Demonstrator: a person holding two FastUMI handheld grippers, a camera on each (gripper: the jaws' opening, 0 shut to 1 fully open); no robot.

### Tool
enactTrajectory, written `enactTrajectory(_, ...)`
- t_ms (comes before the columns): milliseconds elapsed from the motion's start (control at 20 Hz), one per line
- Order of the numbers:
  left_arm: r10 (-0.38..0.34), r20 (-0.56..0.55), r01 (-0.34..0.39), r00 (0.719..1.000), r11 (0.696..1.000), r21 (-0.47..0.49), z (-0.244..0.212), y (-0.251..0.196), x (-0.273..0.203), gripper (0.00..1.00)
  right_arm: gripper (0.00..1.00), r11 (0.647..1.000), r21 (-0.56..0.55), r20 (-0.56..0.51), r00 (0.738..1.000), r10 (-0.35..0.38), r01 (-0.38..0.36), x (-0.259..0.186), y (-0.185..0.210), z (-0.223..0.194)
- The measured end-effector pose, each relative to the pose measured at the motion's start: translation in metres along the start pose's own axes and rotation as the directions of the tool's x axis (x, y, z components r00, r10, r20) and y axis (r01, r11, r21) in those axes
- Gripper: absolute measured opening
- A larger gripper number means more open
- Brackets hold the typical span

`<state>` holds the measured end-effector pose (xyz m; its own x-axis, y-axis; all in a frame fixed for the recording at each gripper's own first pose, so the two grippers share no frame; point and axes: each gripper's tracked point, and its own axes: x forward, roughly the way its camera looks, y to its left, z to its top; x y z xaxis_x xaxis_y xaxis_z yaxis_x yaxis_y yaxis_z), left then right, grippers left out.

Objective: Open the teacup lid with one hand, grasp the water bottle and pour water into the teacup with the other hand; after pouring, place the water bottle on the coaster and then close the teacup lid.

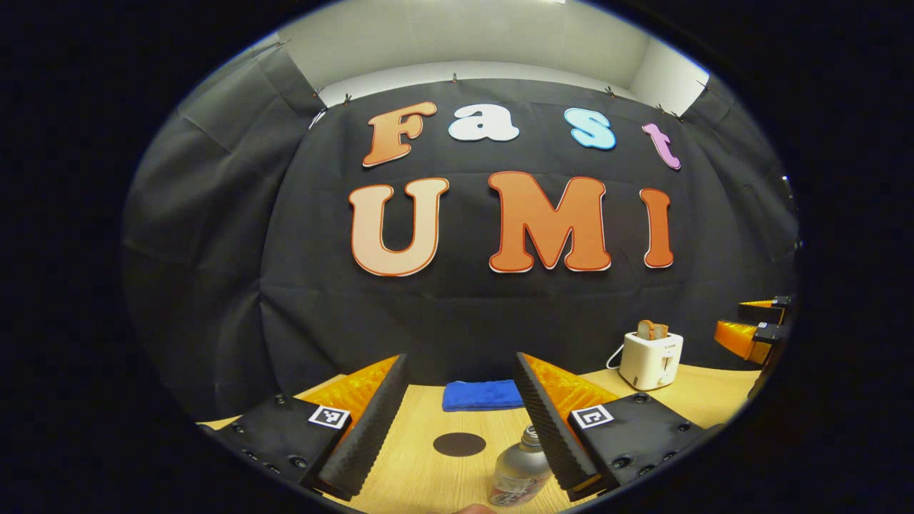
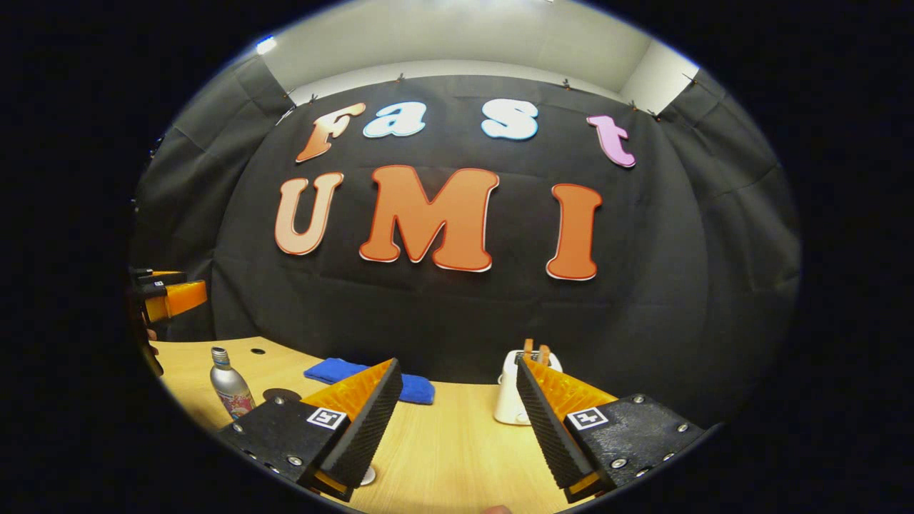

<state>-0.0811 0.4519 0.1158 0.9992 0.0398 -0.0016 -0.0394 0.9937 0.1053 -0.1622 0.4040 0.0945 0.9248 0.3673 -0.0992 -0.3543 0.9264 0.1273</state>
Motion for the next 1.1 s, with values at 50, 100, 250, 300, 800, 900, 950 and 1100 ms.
enactTrajectory(50, -0.011, -0.01, 0.011, 1.0, 1.0, -0.002, -0.005, -0.002, -0.001, 1.0, 0.96, 1.0, 0.003, -0.016, 1.0, 0.015, -0.015, 0.0, 0.004, -0.005)
enactTrajectory(100, -0.025, -0.019, 0.026, 0.999, 1.0, 0.002, -0.009, -0.005, -0.002, 1.0, 0.96, 1.0, 0.006, -0.03, 0.999, 0.023, -0.023, 0.002, 0.007, -0.01)
enactTrajectory(250, -0.029, -0.042, 0.03, 0.999, 0.999, 0.043, -0.019, -0.012, -0.002, 1.0, 0.96, 0.998, 0.02, -0.051, 0.997, 0.055, -0.054, 0.005, 0.014, -0.017)
enactTrajectory(300, -0.03, -0.043, 0.032, 0.999, 0.999, 0.041, -0.021, -0.014, -0.003, 1.0, 0.96, 0.998, 0.027, -0.055, 0.996, 0.066, -0.065, 0.005, 0.017, -0.019)
enactTrajectory(800, -0.072, -0.057, 0.075, 0.996, 0.996, 0.055, -0.04, -0.04, -0.019, 1.0, 0.94, 0.973, 0.058, -0.139, 0.964, 0.228, -0.222, -0.003, 0.063, -0.057)
enactTrajectory(900, -0.055, -0.079, 0.06, 0.995, 0.996, 0.061, -0.05, -0.038, -0.021, 0.94, 0.94, 0.962, 0.059, -0.156, 0.949, 0.274, -0.268, -0.005, 0.078, -0.065)
enactTrajectory(950, -0.051, -0.088, 0.057, 0.995, 0.996, 0.065, -0.054, -0.037, -0.023, 0.98, 0.93, 0.957, 0.061, -0.161, 0.943, 0.291, -0.285, -0.007, 0.086, -0.069)
enactTrajectory(1100, -0.052, -0.112, 0.06, 0.992, 0.996, 0.07, -0.065, -0.037, -0.023, 1.0, 0.88, 0.938, 0.059, -0.223, 0.912, 0.345, -0.34, -0.014, 0.107, -0.094)
